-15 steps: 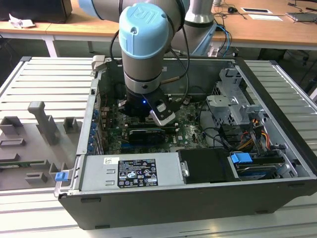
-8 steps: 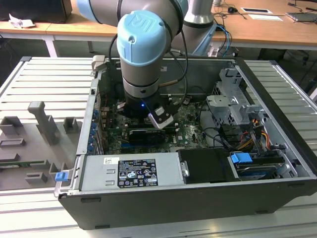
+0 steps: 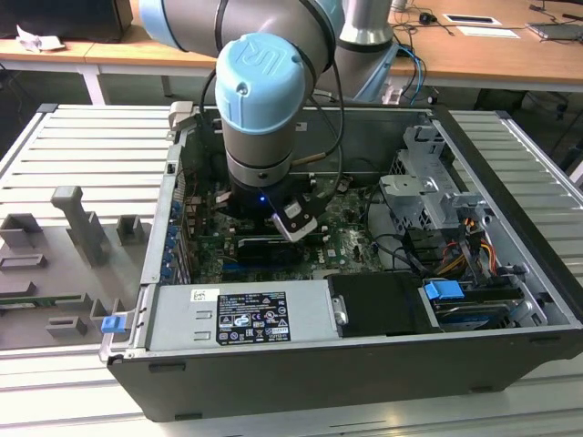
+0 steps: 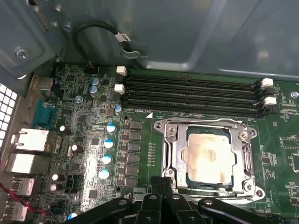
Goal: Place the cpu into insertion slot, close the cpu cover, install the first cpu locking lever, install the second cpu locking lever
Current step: 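Install the second cpu locking lever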
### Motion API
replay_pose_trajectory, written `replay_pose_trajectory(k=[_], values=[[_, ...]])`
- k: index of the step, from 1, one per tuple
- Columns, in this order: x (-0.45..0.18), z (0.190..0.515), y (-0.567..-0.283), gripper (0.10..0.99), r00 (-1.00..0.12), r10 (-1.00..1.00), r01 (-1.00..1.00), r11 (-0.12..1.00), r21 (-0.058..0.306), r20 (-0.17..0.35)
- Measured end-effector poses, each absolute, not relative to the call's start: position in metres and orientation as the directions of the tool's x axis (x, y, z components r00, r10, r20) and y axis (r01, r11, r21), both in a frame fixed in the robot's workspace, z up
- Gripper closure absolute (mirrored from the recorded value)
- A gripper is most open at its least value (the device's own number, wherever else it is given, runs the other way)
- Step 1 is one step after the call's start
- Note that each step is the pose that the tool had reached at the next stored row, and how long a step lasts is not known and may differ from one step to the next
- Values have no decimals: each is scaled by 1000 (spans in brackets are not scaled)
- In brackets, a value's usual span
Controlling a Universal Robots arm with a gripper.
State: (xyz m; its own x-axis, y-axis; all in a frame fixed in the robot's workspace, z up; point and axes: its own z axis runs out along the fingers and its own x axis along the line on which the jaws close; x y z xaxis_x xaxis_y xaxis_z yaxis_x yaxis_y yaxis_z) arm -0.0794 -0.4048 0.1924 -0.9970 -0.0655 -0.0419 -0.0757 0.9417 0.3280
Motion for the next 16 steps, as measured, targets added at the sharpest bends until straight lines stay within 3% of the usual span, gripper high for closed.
replay_pose_trajectory(k=[16], values=[[-82,228,-405,980,-997,-65,-76,941,330,-42]])
